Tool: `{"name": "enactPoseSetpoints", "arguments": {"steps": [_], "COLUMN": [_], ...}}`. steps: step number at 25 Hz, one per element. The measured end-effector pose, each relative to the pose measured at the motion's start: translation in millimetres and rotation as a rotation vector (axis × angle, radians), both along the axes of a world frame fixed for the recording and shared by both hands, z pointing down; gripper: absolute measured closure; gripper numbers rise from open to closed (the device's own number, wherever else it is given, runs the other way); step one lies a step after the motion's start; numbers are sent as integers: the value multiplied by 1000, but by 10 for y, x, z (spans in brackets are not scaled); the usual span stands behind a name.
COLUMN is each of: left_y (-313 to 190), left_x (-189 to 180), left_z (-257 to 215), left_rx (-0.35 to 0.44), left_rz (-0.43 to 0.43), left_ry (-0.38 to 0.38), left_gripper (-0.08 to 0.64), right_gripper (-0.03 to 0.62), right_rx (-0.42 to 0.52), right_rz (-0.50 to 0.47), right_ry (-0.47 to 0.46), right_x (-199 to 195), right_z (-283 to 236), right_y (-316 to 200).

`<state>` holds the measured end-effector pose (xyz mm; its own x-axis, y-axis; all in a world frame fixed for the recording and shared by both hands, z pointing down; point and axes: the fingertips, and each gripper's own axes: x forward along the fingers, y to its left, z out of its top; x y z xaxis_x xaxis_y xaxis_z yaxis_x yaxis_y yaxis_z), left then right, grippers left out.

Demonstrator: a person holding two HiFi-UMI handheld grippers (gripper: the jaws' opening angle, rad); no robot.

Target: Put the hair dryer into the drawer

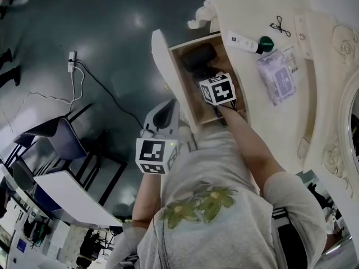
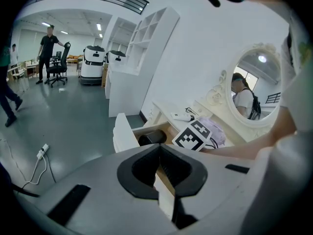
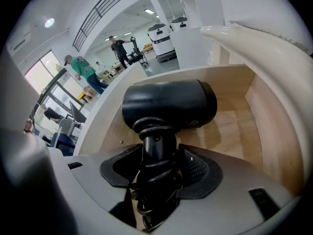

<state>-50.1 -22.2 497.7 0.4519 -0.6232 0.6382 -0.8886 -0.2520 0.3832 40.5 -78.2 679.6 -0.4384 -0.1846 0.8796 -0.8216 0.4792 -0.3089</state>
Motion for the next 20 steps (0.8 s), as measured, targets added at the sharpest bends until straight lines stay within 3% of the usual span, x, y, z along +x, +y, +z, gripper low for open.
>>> {"name": "enactPoseSetpoints", "arguments": {"steps": [20], "left_y": [13], "left_x": [9], "left_z": [15], "left_rx": [-1], "left_rz": [0], "left_ry": [-6], "left_gripper": [548], "right_gripper": [364], "right_rx": [45], "right_rz": [-34], "right_ry": [78], "right_x": [51], "right_z": [178], "right_y": [43]}}
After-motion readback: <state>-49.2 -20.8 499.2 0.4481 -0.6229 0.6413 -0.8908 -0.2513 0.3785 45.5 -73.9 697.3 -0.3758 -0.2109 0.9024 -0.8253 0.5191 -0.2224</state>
